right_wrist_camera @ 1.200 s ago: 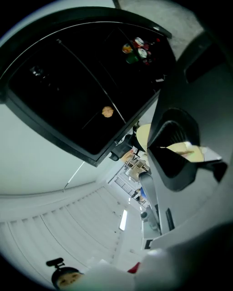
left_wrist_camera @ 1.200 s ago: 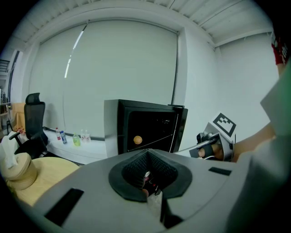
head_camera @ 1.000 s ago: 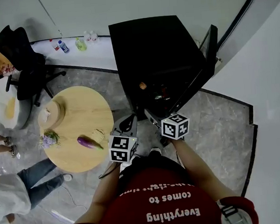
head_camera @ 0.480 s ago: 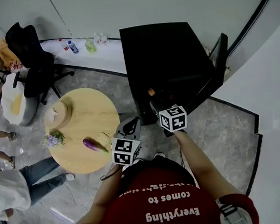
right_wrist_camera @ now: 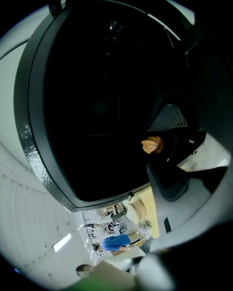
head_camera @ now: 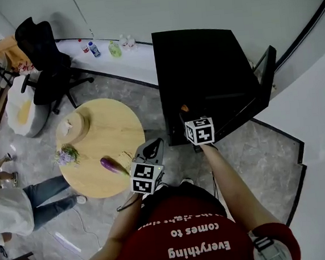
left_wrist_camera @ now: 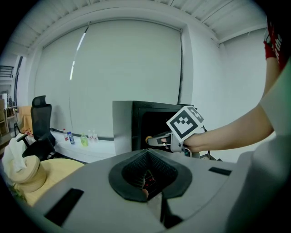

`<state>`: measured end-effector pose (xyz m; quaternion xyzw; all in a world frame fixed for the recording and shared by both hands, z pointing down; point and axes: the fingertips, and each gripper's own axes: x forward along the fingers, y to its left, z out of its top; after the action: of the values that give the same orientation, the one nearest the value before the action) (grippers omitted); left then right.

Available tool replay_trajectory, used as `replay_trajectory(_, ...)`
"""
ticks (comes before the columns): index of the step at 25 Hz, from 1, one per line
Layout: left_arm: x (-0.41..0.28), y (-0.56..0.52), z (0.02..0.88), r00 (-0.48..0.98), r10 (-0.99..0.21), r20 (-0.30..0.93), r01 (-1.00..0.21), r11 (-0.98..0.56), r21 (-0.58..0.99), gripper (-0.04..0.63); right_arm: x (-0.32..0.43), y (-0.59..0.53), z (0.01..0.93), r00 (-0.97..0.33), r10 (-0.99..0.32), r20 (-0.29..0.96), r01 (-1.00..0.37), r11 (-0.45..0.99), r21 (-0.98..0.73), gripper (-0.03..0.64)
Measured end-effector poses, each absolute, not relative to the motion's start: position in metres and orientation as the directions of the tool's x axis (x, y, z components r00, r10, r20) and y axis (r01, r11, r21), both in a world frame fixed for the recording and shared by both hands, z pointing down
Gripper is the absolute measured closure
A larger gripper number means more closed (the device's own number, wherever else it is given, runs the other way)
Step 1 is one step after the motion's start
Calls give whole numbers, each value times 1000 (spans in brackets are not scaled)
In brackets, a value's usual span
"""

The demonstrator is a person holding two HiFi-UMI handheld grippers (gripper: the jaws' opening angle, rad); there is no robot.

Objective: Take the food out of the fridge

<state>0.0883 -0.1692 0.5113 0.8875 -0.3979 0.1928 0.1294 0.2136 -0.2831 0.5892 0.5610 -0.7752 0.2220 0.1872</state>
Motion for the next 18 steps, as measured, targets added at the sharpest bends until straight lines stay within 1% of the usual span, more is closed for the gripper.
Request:
replay_trajectory(4,80,-168,513,595,-664,453,-768,-635,79,594,214,-290,596,-264,-786,559,-963,243,-113,438)
replay_trajectory(7,73,-166,516,583,-667,465,-778,-623,82,594,210,-295,599,-257,-782,567,-964,251,-91,439)
replay_trajectory(12,64,-165,518,566,-678,468,-793,-603,85,594,212,-299,603,-231,-793,563,-971,228,-78,439)
replay_trajectory(15,59,-163,518,559,-680,474,-797,-598,82,594,214,-299,603,-235,-792,563,-970,229,-83,456)
replay_trajectory(18,57,-162,517,557,-681,474,-800,-593,88,594,214,-298,600,-253,-786,564,-965,246,-90,459)
